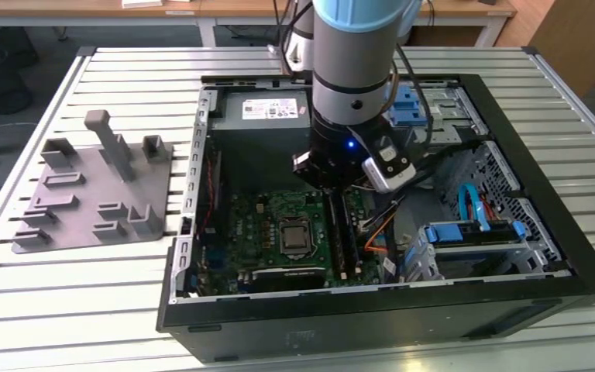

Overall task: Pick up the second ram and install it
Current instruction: 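Press down the second ram until it locks into place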

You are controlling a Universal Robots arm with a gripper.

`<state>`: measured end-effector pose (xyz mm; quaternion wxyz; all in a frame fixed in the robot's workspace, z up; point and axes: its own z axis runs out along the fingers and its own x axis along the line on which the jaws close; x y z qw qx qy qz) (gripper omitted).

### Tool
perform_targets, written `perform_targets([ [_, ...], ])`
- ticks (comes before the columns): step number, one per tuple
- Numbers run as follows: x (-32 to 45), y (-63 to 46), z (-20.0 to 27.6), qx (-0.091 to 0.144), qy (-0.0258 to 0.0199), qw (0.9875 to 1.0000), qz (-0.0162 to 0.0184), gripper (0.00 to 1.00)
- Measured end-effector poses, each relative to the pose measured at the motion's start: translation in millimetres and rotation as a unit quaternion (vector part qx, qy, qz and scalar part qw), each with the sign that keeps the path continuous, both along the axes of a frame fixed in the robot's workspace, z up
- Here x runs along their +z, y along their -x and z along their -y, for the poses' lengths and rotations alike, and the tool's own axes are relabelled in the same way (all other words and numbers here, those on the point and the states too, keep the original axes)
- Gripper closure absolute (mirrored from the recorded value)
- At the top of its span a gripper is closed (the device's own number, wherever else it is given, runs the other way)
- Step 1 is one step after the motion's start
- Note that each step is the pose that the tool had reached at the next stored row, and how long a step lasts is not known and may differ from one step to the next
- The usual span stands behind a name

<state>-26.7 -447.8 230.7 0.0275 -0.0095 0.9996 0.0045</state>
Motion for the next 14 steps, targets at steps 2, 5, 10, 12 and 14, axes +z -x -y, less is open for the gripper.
perform_targets([
  [2,-3.3,0.6,-4.1,0.000,-0.0001,1.0000,0.0001,0.90],
  [5,-7.6,1.1,-7.2,0.000,-0.0003,1.0000,0.0001,0.90],
  [10,-11.2,1.1,-7.7,0.000,0.0001,1.0000,0.0000,0.90],
  [12,-11.7,1.1,-7.8,0.000,0.0000,1.0000,0.0000,0.90],
  [14,-12.1,1.1,-7.8,0.000,0.0000,1.0000,0.0000,0.90],
])
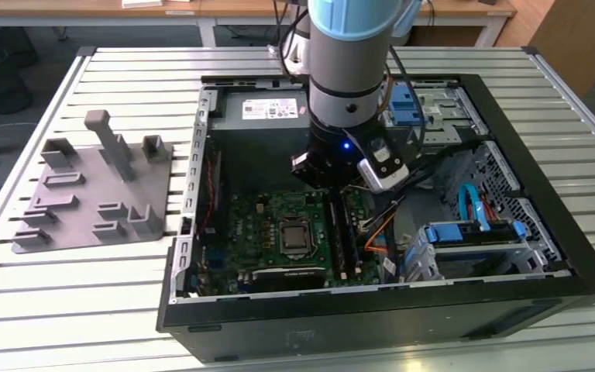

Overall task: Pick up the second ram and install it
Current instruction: 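Press down the second ram until it locks into place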

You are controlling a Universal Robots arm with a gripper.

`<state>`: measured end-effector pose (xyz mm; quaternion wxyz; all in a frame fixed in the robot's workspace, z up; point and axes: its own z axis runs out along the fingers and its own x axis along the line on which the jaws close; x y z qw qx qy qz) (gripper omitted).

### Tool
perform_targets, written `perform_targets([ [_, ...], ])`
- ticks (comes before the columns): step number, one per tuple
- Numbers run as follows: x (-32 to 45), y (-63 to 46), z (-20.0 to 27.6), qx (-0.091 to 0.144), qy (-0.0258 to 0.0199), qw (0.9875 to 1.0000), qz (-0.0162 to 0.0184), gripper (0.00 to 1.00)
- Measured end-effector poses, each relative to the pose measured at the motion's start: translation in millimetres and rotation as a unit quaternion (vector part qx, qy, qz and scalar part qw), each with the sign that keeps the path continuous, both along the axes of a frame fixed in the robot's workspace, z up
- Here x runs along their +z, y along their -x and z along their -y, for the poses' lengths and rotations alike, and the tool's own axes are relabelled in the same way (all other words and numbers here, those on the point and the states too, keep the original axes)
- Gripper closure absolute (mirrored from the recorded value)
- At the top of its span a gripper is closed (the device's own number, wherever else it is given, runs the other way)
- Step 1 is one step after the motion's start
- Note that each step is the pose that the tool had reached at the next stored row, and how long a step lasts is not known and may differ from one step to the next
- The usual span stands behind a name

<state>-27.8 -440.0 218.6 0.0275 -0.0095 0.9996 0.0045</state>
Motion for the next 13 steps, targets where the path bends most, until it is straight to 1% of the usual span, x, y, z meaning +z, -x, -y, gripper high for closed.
perform_targets([
  [8,-1.0,-0.3,0.0,0.000,-0.0001,1.0000,0.0001,0.90],
  [9,0.2,-0.3,-0.2,0.000,-0.0008,1.0000,0.0004,0.90],
  [10,3.0,-0.4,-0.3,0.000,-0.0009,1.0000,0.0006,0.90],
  [11,6.6,-0.3,-0.1,0.000,-0.0004,1.0000,0.0004,0.90],
  [13,10.7,-0.3,0.0,0.000,-0.0002,1.0000,0.0005,0.90],
])
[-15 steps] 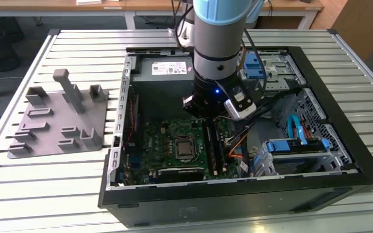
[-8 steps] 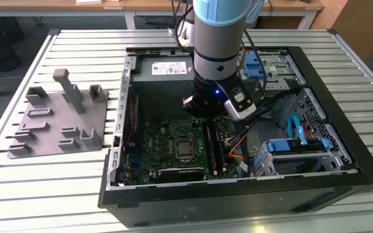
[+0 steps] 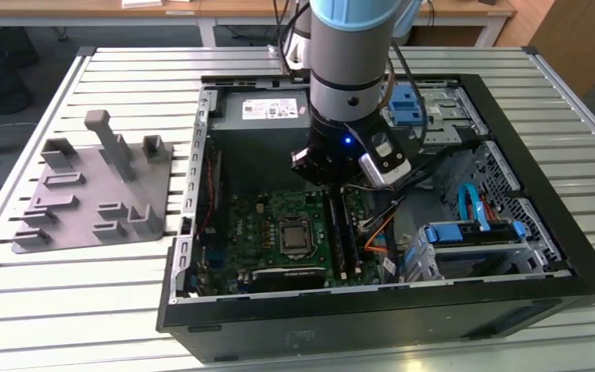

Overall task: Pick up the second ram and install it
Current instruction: 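Press down the second ram until it locks into place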

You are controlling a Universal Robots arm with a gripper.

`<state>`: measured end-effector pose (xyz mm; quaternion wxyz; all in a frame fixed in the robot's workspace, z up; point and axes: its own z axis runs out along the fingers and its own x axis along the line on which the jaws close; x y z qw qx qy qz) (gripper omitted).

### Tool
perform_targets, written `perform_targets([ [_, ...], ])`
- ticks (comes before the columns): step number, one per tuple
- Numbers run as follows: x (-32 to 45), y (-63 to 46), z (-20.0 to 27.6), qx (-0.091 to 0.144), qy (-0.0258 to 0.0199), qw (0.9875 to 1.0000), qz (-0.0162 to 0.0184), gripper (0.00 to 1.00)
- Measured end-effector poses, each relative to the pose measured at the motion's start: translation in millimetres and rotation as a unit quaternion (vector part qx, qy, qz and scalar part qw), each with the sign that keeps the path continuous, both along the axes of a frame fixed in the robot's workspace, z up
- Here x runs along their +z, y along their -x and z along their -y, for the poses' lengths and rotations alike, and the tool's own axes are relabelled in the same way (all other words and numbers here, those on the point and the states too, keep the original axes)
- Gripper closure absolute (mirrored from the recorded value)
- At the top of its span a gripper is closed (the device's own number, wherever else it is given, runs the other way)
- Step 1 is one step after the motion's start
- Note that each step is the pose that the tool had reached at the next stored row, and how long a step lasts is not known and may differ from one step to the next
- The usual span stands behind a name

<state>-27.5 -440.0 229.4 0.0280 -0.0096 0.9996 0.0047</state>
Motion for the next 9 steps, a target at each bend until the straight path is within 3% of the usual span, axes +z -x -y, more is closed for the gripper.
perform_targets([
  [2,0.5,0.1,0.8,0.000,0.0000,1.0000,0.0001,0.90],
  [4,0.4,0.1,4.9,0.000,0.0000,1.0000,0.0001,0.90],
  [9,0.0,0.2,24.7,0.000,0.0001,1.0000,0.0000,0.90],
])
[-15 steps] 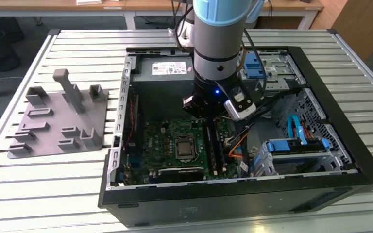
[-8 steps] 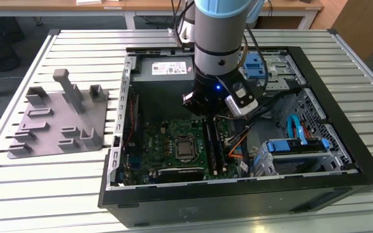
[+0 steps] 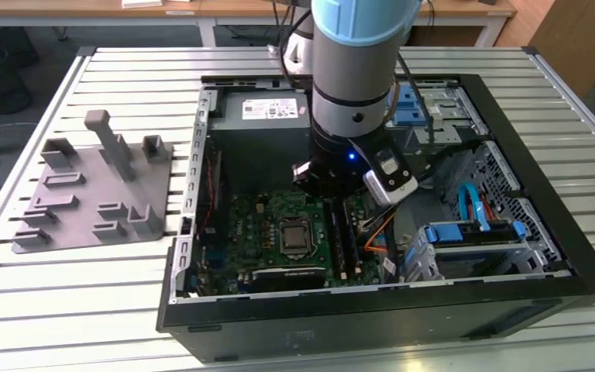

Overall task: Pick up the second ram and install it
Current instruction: 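Press down the second ram until it locks into place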

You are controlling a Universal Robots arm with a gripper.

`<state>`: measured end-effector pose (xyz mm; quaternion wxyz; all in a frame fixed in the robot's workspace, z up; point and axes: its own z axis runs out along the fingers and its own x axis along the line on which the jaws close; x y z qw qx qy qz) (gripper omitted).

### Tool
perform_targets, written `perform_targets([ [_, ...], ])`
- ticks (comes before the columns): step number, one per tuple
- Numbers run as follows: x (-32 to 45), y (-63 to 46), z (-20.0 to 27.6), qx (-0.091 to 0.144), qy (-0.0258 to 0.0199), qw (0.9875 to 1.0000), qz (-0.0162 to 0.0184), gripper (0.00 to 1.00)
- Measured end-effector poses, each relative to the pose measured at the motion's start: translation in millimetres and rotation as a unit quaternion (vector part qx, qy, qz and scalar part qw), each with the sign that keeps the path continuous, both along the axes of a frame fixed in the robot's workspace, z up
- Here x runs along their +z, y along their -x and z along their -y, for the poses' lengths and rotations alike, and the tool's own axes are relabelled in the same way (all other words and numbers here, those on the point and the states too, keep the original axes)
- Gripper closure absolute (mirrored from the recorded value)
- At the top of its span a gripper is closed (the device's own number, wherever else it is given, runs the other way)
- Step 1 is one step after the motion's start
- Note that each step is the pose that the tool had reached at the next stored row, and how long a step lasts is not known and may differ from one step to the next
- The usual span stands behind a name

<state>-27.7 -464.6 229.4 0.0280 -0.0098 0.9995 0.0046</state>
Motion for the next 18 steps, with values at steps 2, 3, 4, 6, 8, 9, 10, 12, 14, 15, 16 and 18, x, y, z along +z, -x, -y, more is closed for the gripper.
perform_targets([
  [2,-0.3,0.1,8.4,0.000,-0.0001,1.0000,0.0000,0.90],
  [3,-0.4,0.1,12.1,0.000,0.0000,1.0000,0.0000,0.90],
  [4,-0.4,0.2,14.8,0.000,0.0001,1.0000,0.0000,0.90],
  [6,-0.5,0.2,18.4,0.000,0.0000,1.0000,0.0001,0.90],
  [8,-0.5,0.2,21.5,0.000,0.0001,1.0000,0.0000,0.90],
  [9,-0.6,0.2,23.1,0.000,0.0000,1.0000,0.0000,0.90],
  [10,-0.5,0.2,24.7,0.000,0.0001,1.0000,0.0000,0.90],
  [12,-0.6,0.3,27.2,0.000,0.0003,1.0000,0.0001,0.90],
  [14,-0.6,0.4,27.7,0.000,0.0014,1.0000,0.0000,0.90],
  [15,-1.1,0.3,27.9,0.000,0.0019,1.0000,0.0001,0.90],
  [16,-1.8,0.2,27.9,0.000,0.0027,1.0000,0.0000,0.90],
  [18,-3.9,0.2,28.0,0.000,0.0047,1.0000,-0.0002,0.90],
])
